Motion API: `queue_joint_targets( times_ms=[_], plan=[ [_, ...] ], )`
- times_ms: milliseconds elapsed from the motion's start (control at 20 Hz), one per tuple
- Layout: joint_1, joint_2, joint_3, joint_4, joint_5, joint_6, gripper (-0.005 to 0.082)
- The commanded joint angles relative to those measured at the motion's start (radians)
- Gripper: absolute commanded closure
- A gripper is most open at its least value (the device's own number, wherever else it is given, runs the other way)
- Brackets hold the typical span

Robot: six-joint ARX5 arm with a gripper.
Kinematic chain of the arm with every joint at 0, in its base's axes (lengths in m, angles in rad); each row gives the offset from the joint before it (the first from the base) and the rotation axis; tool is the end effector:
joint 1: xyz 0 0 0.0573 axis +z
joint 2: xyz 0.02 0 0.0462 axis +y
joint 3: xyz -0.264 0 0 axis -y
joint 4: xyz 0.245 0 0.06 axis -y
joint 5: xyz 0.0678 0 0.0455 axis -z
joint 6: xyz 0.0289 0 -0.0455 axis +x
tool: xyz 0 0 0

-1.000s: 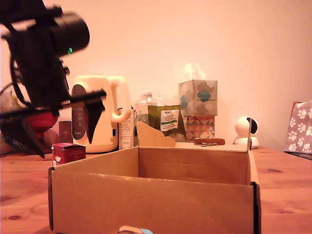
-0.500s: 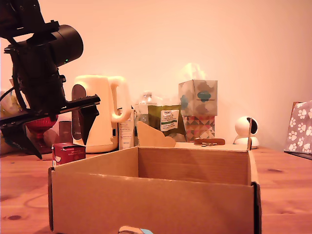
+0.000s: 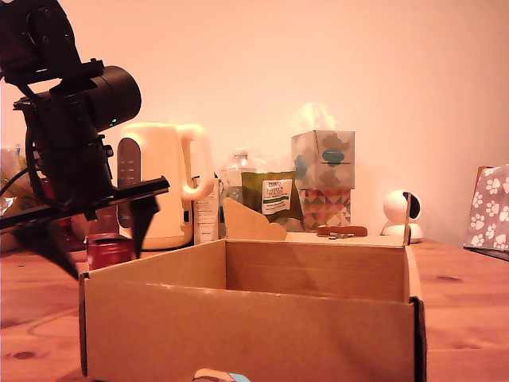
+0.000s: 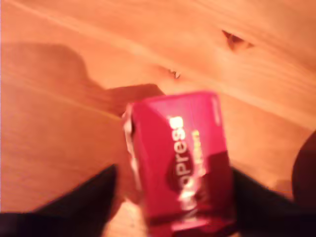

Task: Pick the red carton of coffee filters and place it in the cardboard box

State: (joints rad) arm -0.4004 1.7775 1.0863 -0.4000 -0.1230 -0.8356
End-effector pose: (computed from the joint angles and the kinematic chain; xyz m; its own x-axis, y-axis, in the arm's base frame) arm 0.3198 -0.1315 0.1663 0.4695 -0.0655 -0.8805 -0.3815 0.8843 -0.2692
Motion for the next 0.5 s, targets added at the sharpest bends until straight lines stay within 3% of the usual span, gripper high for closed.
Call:
queue_joint_targets(
  times_ms=[0,50,450],
  plan=[
    [-0.001,0.008,0.002,-0.004,0.010,0.019,0.0536],
    [-0.002,0.004,0.003,-0.006,0.015,0.026,0.0550],
    [-0.006,-0.238,0.010,-0.164,0.029,0.327,0.0554]
  ],
)
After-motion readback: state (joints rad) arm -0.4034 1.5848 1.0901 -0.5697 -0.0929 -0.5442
